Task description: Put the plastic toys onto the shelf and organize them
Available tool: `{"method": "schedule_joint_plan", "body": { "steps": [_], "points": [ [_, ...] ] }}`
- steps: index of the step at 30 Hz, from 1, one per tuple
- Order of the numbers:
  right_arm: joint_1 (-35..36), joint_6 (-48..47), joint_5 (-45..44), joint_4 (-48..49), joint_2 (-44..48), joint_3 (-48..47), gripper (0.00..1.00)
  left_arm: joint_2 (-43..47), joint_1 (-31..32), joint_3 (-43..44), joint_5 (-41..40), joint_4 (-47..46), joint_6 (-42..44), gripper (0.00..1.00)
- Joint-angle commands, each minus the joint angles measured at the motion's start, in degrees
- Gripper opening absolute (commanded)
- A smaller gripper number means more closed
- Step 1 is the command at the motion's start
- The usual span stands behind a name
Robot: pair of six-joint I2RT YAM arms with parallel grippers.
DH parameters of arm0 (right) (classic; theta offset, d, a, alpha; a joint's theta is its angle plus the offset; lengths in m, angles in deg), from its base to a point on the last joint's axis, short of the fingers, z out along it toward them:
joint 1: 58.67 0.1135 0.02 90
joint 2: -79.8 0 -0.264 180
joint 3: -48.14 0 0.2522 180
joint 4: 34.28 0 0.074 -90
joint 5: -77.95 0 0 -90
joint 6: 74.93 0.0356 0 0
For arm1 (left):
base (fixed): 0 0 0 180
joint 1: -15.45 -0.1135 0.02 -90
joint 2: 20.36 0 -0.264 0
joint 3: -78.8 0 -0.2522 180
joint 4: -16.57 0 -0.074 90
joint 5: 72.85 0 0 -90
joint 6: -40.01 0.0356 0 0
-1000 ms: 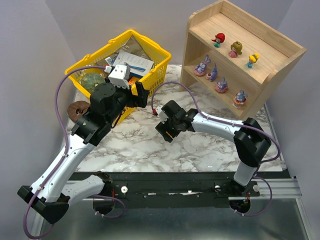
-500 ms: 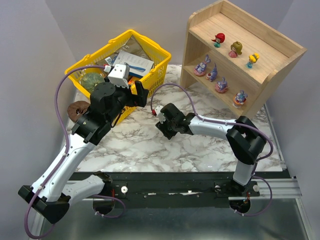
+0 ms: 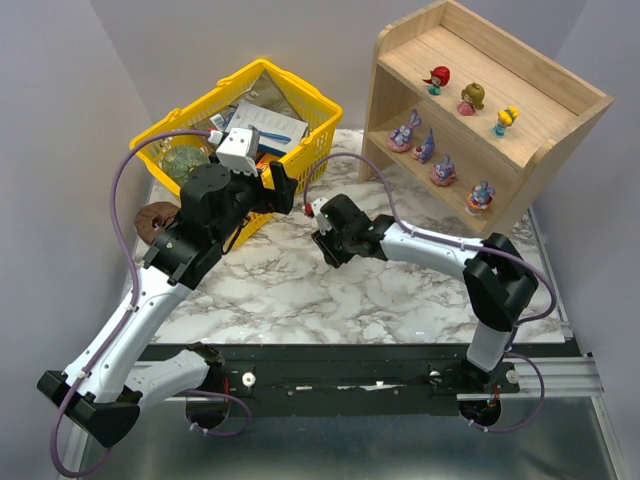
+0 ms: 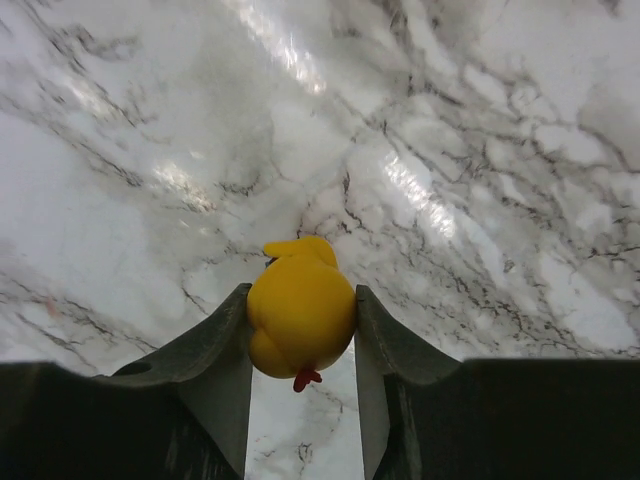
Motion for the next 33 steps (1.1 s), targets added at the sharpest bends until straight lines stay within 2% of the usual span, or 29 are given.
{"method": "schedule_joint_plan", "body": {
  "steps": [1,6,13,15,18,20,24,33],
  "points": [
    [-2.60,4.09,2.56,-10.43,6.90,-9.00,0.01,-1.10,-0.37,1.08,3.22,1.26,-0.80,0.99],
    [-5.59,4.35,10.46,-18.96,13.40,-16.46,0.01,-3.13,-0.46,1.70,9.53,1.09,-3.00,0.99],
    [-11.65,7.95,19.69,-28.01,20.62,-27.80,0.01,-0.85,-0.46,-1.37,24.38,-8.12,5.34,0.99],
    [-12.54,8.66,23.39,-30.56,21.59,-29.92,0.01,-0.14,-0.46,-2.52,31.14,-10.06,8.41,0.99],
    [-13.33,9.98,26.82,-34.86,21.50,-35.37,0.01,0.38,-0.11,-3.66,38.10,-14.89,8.61,0.99],
    [-13.25,10.86,28.22,-37.23,21.50,-37.66,0.01,0.21,0.94,-3.92,38.99,-17.53,9.04,0.98],
    [-13.33,12.00,30.59,-39.09,22.03,-41.96,0.02,-0.14,5.42,-3.93,35.06,-19.30,12.90,0.98],
    [-13.16,13.93,35.00,-40.41,22.47,-44.61,0.03,-3.65,11.58,-0.41,30.91,-19.48,21.43,0.99]
  ]
}}
